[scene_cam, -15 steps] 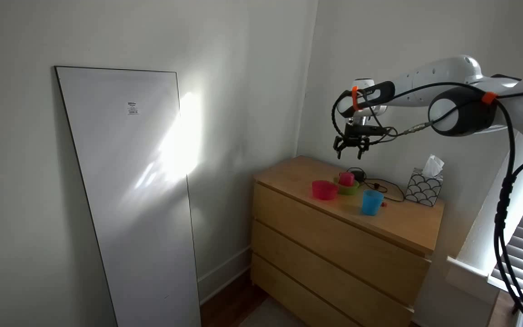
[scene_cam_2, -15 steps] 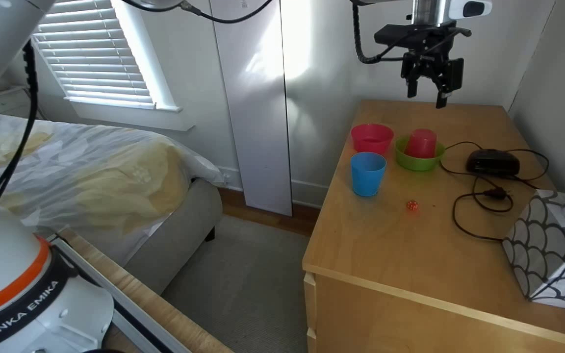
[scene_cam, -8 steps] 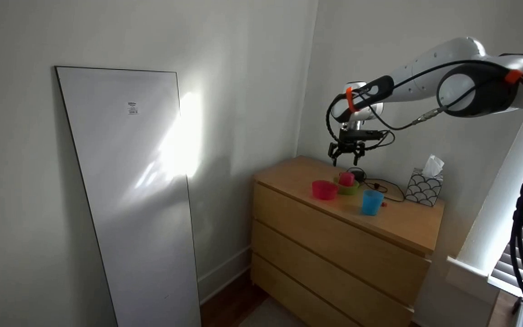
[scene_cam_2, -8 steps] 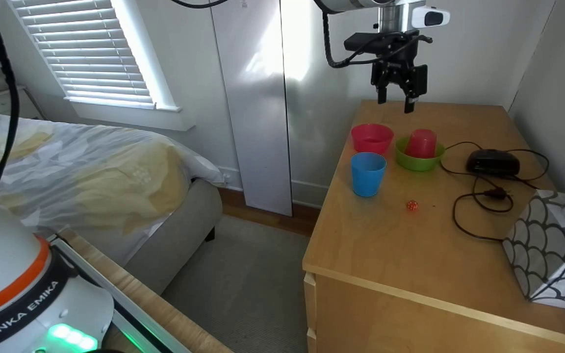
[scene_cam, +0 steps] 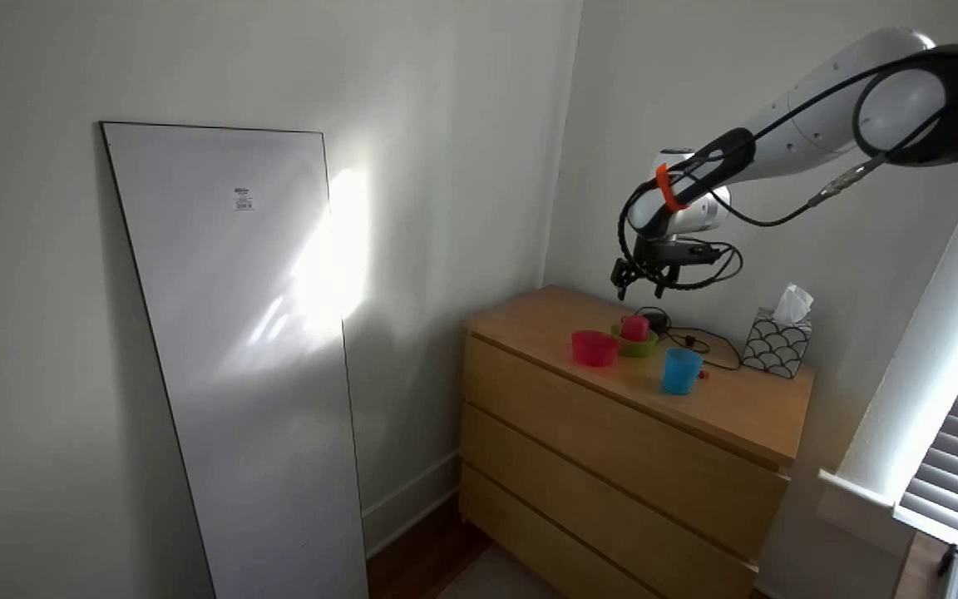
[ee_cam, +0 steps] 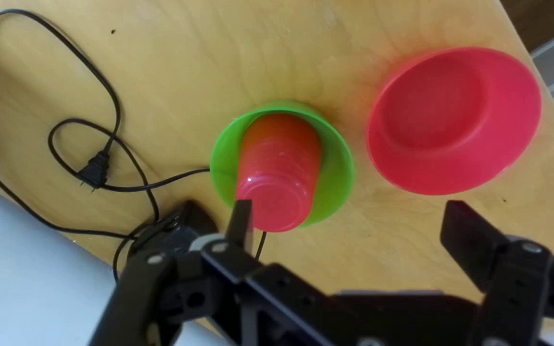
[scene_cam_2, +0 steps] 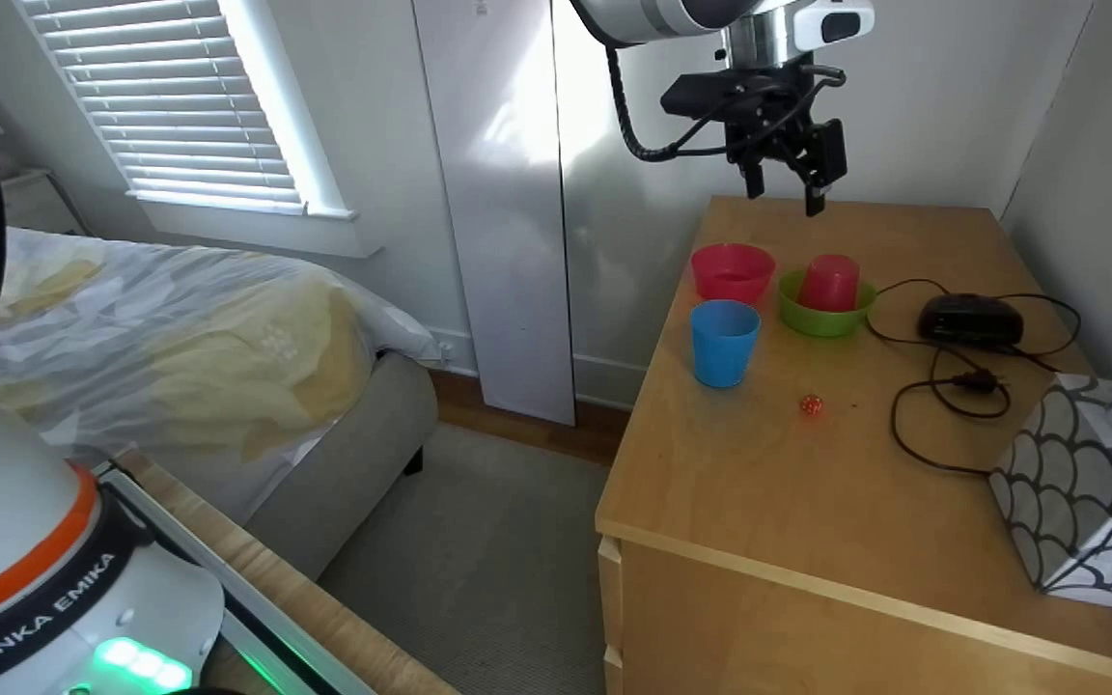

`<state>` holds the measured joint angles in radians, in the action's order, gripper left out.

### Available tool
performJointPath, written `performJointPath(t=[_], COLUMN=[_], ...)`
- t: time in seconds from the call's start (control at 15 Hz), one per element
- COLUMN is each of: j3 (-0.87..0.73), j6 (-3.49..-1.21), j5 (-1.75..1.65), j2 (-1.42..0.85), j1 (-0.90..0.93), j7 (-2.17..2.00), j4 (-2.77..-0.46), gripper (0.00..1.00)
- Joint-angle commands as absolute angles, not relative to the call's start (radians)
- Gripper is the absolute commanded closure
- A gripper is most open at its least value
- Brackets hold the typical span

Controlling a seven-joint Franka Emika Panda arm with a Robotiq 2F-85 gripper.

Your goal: Put the pink cup in the green bowl

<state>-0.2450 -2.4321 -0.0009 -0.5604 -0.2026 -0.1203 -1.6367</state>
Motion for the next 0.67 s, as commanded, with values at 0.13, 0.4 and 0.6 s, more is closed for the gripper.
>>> performJointPath(t=[0.13,0.4,0.6], j3=[-0.265,-0.272,-0.289], j6=[-2.624,-2.669,-2.714], j5=[-0.102,-0.164,-0.218], j2=[-0.328,-0.335,-0.268], j1=[-0.189,-0.203,-0.205], j7=[-0.073,-0.051,-0.025], j4=[-1.973,-1.973,-2.072], gripper=[0.0,0.0,0.0])
